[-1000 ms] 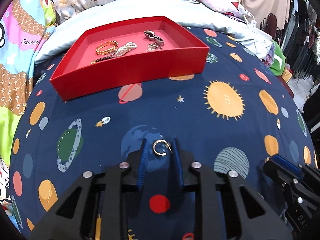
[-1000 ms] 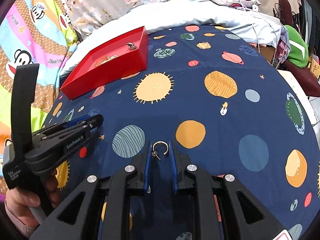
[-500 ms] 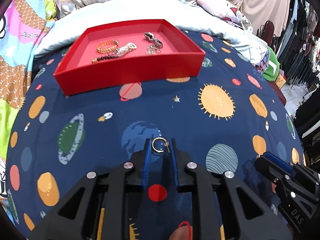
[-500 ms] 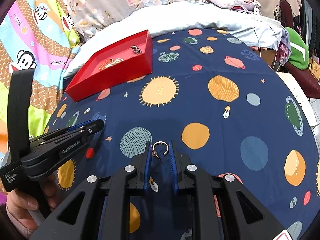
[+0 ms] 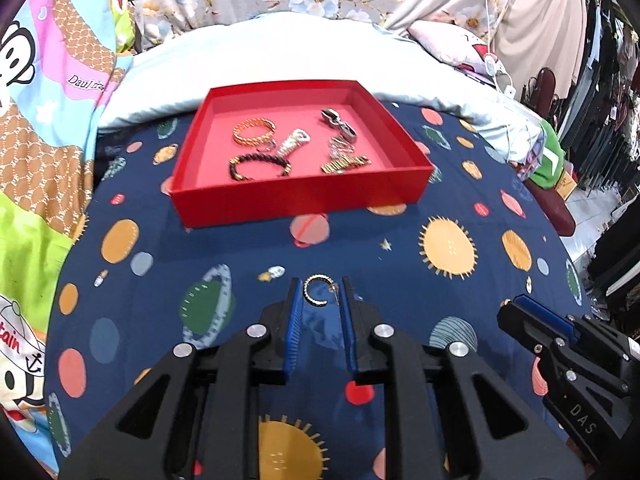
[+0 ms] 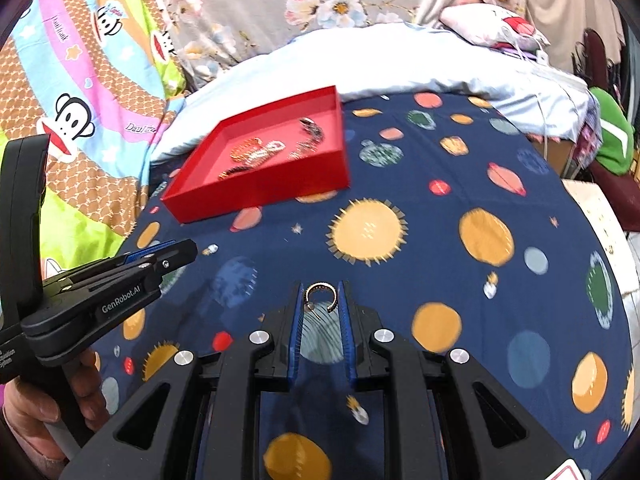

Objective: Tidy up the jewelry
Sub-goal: 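Carry both hoop earrings over the red tray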

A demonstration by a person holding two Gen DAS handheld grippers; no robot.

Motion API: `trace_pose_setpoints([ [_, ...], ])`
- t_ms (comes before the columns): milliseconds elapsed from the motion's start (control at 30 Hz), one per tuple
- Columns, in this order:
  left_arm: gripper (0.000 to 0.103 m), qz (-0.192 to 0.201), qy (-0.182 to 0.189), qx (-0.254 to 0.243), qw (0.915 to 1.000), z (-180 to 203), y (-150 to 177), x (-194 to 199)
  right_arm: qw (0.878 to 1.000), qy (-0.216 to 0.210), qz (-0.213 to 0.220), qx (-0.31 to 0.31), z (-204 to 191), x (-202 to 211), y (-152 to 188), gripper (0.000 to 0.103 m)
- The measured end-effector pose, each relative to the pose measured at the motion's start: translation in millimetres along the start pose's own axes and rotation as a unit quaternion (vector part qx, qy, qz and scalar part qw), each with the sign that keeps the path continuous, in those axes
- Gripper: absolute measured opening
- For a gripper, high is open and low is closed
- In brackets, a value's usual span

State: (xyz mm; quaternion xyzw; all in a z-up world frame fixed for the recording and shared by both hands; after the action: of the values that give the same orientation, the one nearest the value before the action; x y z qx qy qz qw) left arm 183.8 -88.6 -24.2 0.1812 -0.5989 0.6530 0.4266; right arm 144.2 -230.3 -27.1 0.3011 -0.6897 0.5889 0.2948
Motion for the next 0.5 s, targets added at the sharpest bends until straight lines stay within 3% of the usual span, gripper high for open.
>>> trace_pose_setpoints([
  [500,0.018,0.037,-0.018,0.011,0.9991,-47,-45,10,0.998,-0.012,0.035,0.045,-55,-15,-58,0.016],
])
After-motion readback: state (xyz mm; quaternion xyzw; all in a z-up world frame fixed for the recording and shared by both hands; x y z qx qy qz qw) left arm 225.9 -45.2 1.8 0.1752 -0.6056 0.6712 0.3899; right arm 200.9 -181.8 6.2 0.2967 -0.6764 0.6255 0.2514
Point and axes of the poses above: each gripper's, at about its wrist camera, not at the fingertips, and x roughly against the way its jaws point, z to its right, y to its underside, the point moved 8 cm from there along -x, roughly the way its jaws point, and after that the axes turned 8 degrees about y, right-handed, at the moved point
